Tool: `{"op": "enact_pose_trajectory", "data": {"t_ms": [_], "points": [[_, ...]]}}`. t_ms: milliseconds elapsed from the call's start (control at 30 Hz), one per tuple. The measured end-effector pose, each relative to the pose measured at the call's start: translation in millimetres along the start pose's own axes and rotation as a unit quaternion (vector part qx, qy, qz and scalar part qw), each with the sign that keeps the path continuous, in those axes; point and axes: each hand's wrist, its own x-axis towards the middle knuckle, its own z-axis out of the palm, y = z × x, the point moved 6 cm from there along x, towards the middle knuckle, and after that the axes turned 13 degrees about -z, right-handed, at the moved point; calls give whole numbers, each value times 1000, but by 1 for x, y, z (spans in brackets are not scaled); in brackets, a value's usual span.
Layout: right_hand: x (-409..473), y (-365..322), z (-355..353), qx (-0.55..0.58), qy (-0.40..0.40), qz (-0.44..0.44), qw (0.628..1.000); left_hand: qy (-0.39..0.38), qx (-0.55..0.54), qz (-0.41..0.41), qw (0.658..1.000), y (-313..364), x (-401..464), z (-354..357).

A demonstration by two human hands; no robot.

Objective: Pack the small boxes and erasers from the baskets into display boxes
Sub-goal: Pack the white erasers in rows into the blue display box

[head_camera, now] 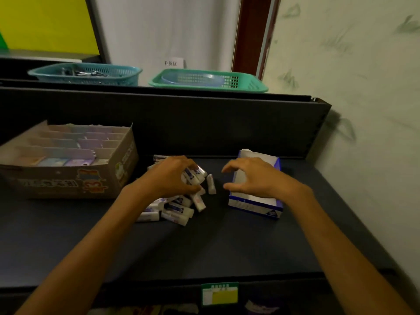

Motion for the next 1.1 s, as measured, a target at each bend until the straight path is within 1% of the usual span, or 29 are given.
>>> {"op": "enact_pose_trajectory", "data": {"t_ms": [133, 267, 333, 467, 533, 700, 767, 900, 1033, 1100], "points": [[38, -4, 20, -23, -52, 2, 998, -17, -27, 16, 999, -8, 2, -3], [51, 1, 35, 3, -95, 13, 995, -3, -16, 47, 999, -11, 6, -7], [53, 4, 39, 19, -98, 16, 995, 2, -6, 55, 998, -10, 9, -7], [53, 8, 39, 58, -70, 18, 996, 18, 8, 77, 997, -8, 16, -8], [52, 9, 35, 75, -46, 17, 996, 28, -3, 77, 997, -9, 17, -11], [39, 15, 10, 176, 39, 32, 983, 87, -120, 120, 982, -5, 15, -28], [33, 18, 0, 196, 71, 31, 978, 98, -139, 128, 977, -4, 16, -31], [20, 27, -15, 192, 128, 40, 972, 87, -143, 131, 977, 5, 24, -29], [7, 40, -21, 177, 152, 54, 971, 84, -178, 141, 970, 14, 29, -28], [0, 47, -23, 174, 167, 60, 969, 62, -209, 124, 968, 18, 35, -24]]}}
